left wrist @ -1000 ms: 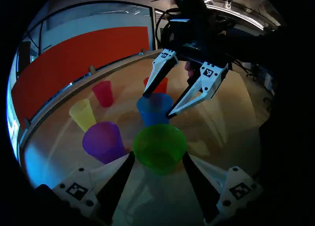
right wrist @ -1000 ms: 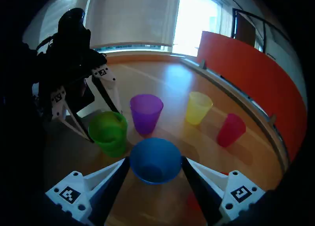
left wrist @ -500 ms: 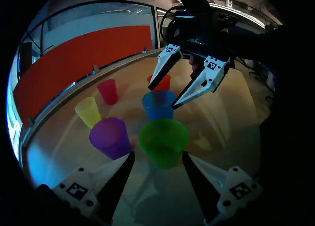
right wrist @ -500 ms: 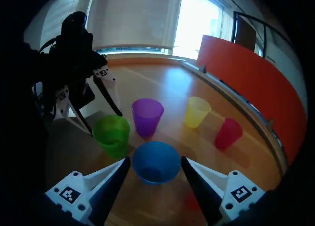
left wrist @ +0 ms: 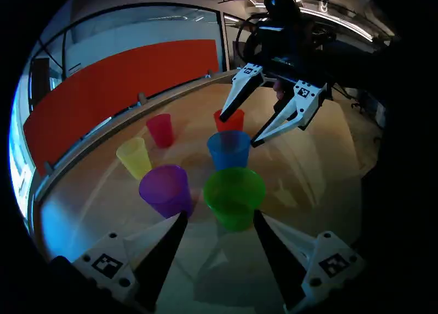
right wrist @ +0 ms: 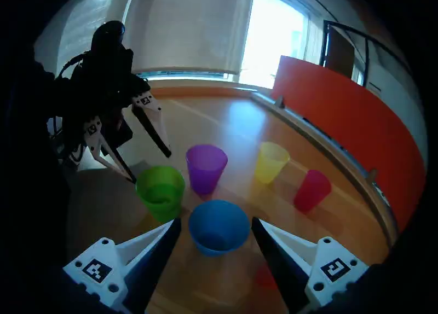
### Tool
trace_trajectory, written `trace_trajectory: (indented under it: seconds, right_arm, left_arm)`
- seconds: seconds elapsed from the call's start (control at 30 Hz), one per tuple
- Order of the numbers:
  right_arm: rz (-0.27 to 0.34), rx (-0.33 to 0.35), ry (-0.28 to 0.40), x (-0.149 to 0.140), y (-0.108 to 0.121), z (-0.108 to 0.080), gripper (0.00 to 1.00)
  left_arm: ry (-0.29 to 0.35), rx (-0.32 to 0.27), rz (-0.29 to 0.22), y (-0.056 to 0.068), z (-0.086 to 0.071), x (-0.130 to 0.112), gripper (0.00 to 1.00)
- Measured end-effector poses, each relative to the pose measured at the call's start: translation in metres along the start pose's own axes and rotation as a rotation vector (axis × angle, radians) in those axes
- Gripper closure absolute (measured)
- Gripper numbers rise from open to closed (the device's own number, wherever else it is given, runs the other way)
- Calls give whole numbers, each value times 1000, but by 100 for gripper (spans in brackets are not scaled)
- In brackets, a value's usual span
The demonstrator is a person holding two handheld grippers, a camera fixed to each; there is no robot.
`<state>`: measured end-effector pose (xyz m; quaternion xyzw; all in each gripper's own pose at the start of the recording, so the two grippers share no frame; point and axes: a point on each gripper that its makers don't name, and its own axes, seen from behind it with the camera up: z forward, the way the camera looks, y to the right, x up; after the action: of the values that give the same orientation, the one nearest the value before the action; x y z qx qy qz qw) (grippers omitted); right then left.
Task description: Pour water
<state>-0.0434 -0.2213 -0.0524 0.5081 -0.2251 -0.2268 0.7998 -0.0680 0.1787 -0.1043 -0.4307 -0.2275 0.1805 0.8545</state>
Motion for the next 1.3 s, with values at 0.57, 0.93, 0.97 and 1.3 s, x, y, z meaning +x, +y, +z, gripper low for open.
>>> trace_trajectory:
  seconds: [0.57,0.93,0.97,1.3]
  right_arm:
    - [28,-29,40,8,7,-21,0]
    - [64,-65,70,11,13,-36,0]
    - [68,-67,72,10,14,-37,0]
    - [84,-107,68,5,21,-54,0]
  left_arm:
    - [23,91,-20,-28,-24,5,11]
    - [49,167,-44,-54,-43,6,11]
    - [49,173,-45,-56,-44,6,11]
    - [68,230,-60,-78,-60,10,11]
